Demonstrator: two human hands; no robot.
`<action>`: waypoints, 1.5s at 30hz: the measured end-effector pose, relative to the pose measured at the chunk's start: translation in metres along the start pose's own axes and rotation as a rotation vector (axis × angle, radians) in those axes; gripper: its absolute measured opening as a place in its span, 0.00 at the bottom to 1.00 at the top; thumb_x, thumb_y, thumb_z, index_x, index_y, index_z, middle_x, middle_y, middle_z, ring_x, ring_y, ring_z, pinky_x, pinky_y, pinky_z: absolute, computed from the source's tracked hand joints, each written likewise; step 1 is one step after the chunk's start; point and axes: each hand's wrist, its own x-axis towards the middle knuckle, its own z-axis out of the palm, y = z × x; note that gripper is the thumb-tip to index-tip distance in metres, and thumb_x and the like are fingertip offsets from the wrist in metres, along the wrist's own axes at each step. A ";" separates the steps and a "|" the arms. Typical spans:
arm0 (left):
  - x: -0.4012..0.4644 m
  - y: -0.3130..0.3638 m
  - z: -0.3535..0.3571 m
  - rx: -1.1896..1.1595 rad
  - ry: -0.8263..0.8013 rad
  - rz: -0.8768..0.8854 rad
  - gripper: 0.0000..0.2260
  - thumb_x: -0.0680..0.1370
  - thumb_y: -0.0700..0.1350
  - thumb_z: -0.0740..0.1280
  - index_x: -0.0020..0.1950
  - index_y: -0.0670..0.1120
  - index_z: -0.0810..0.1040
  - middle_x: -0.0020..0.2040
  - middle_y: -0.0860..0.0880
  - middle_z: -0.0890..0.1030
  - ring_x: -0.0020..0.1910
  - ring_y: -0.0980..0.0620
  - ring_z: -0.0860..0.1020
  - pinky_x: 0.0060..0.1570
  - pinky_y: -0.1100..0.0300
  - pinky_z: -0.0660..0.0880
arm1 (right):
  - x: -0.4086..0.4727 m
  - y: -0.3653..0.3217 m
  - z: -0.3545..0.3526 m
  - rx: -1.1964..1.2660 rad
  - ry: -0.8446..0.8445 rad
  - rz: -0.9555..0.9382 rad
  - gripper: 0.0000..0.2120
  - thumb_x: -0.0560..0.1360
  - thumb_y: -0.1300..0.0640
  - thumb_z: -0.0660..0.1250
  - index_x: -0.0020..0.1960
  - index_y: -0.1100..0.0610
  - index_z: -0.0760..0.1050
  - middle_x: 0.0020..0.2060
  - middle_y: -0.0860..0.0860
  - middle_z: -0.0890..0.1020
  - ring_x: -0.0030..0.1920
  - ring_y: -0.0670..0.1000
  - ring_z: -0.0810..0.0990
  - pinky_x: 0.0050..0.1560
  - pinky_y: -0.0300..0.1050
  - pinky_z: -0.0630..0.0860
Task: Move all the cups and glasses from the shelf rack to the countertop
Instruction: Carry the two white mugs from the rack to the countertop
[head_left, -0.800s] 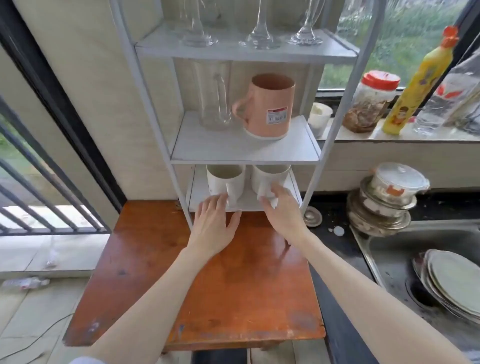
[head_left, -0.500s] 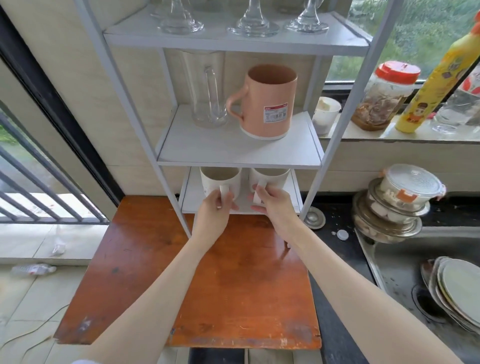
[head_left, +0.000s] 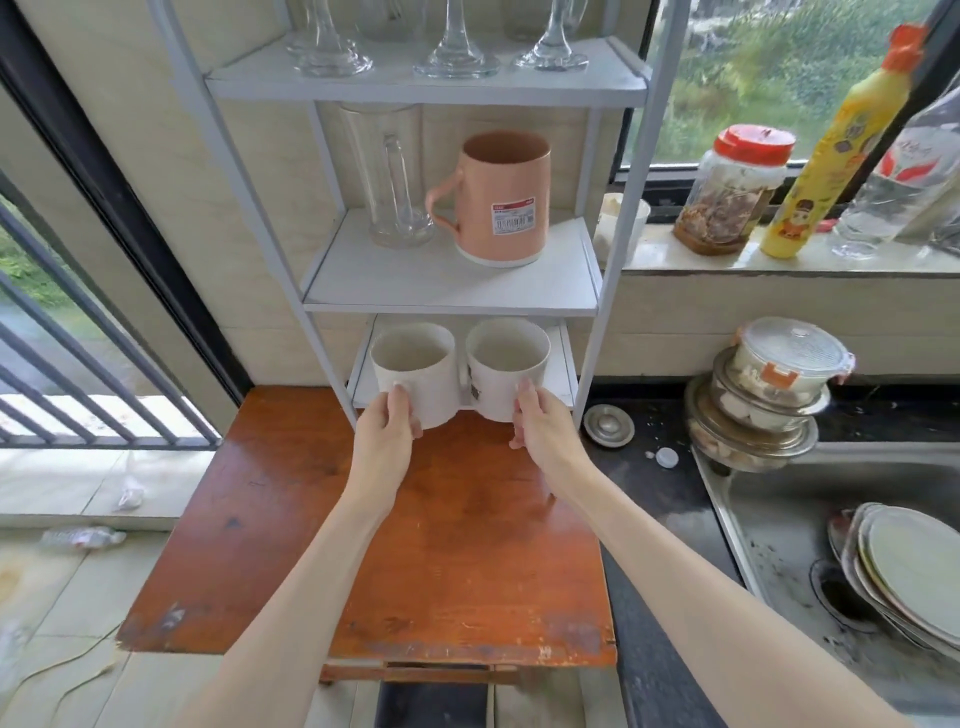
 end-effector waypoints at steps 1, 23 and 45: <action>-0.008 -0.001 -0.004 -0.019 -0.001 0.000 0.17 0.80 0.51 0.55 0.33 0.46 0.67 0.29 0.50 0.70 0.31 0.54 0.68 0.34 0.59 0.66 | -0.009 0.001 -0.002 0.001 0.002 -0.004 0.17 0.80 0.47 0.50 0.38 0.53 0.68 0.30 0.48 0.68 0.31 0.46 0.68 0.36 0.41 0.73; -0.282 0.023 0.053 0.020 -0.601 0.140 0.17 0.76 0.40 0.56 0.26 0.48 0.64 0.26 0.51 0.65 0.26 0.55 0.64 0.26 0.63 0.62 | -0.359 0.093 -0.199 0.300 0.748 0.331 0.17 0.75 0.54 0.60 0.28 0.54 0.64 0.20 0.48 0.68 0.27 0.49 0.65 0.30 0.40 0.65; -0.786 0.076 0.366 -0.098 -1.476 0.186 0.10 0.77 0.49 0.60 0.38 0.45 0.70 0.31 0.46 0.64 0.34 0.49 0.62 0.38 0.53 0.61 | -0.815 0.173 -0.545 0.395 1.546 0.185 0.18 0.73 0.52 0.62 0.28 0.51 0.59 0.23 0.47 0.59 0.21 0.46 0.57 0.29 0.42 0.59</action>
